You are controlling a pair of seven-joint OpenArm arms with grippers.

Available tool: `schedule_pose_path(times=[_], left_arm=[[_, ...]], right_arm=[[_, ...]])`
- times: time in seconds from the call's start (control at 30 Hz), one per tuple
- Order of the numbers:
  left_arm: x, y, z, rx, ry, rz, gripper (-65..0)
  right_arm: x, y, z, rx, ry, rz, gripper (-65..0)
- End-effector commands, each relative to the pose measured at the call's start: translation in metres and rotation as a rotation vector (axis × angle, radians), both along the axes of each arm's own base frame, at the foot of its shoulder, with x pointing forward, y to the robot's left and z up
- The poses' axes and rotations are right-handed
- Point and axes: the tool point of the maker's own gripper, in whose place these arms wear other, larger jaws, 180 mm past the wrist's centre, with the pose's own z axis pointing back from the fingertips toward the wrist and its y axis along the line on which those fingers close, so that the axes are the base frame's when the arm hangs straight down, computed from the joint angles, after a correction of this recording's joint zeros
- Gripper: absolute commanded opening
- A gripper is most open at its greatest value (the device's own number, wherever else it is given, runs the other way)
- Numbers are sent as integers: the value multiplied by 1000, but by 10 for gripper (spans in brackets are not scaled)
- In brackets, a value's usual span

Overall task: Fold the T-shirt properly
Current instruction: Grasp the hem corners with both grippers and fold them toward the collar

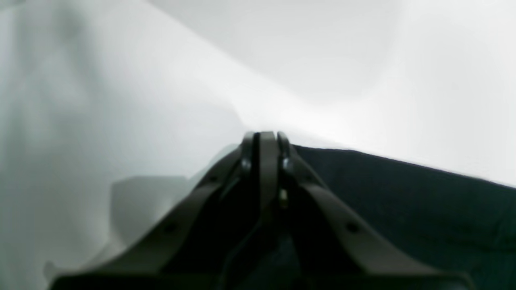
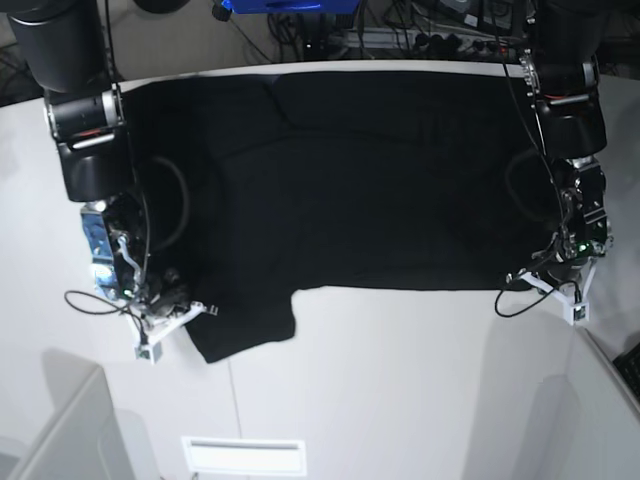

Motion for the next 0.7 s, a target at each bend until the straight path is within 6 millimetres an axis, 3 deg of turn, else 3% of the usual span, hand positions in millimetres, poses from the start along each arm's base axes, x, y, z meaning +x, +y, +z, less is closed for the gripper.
schedule_pose_path(times=[0.0,0.17,0.33,0.47,0.67], left_arm=[[13,6,27,30,-76,-7,-650],[8,-2,38,37,-72,-33,-650],[-9,7,55,17,-97,19,-650],[-19,-3,62,40,-95,-51,-650],[-47,19,71,35,-100,-12,-650]], right_arm=[[16,-4,23,-1,-71,-3,-650],[7,-9,29,46,-110,-42,-650],[-4,-14,36,53,-141,-45,-650],[-9,-13,42,47,-143,-24,-650],[-21,-10,42,43,-141,-3,-650]])
